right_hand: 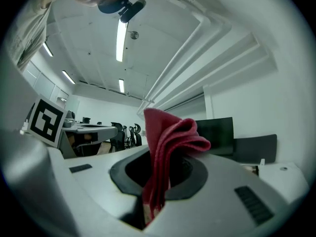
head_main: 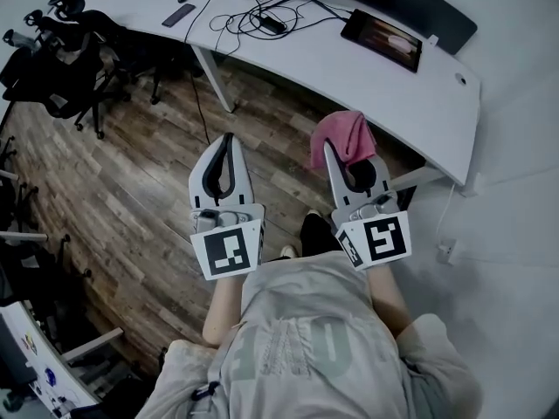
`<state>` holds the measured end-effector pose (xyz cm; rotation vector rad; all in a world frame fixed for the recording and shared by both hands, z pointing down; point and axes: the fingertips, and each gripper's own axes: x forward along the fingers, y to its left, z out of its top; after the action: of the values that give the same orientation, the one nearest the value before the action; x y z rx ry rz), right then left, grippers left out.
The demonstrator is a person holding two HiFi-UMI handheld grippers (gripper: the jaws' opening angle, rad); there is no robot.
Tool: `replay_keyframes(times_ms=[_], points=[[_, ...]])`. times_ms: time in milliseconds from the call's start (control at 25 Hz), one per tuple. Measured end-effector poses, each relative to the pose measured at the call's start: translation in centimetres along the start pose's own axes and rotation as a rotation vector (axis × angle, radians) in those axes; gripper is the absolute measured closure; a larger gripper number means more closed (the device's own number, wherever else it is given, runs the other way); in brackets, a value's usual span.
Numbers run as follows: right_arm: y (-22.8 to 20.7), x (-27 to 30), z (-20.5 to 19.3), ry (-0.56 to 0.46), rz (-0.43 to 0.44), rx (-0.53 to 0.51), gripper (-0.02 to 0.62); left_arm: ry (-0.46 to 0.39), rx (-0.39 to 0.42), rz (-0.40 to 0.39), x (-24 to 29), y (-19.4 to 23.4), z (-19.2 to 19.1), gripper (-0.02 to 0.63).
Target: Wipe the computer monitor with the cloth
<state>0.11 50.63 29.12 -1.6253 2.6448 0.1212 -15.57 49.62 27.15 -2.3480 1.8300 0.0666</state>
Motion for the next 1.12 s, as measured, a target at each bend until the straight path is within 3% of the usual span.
replay_keyframes(times_ms=[160, 400, 600, 880, 1120], points=[[-1.9, 2.6, -1.7, 0.005, -0.016, 0.008, 0.541, -0.011, -0.003, 0.002, 2.7, 1.1, -1.2, 0.591], [-4.0, 10.6, -3.0, -0.071, 0.036, -0.020, 0.541, -0.045, -0.017, -0.001, 9.1, 2.8, -4.7, 0.591], [-7.5, 21.3, -2.7, -0.099, 0.076, -0.045, 0.541, -0.036, -0.020, -0.004, 19.2, 5.3, -7.0, 0.591], [-13.9, 38.9, 0.3, -0.128, 0.142, -0.070, 0.541, -0.034, -0.012, 0.036, 36.7, 11.4, -5.7, 0.591], [-15.2, 48.5, 0.8, -0.123, 0.233, -0.056, 0.541, -0.033, 0.007, 0.083, 45.8, 16.2, -6.2, 0.591]])
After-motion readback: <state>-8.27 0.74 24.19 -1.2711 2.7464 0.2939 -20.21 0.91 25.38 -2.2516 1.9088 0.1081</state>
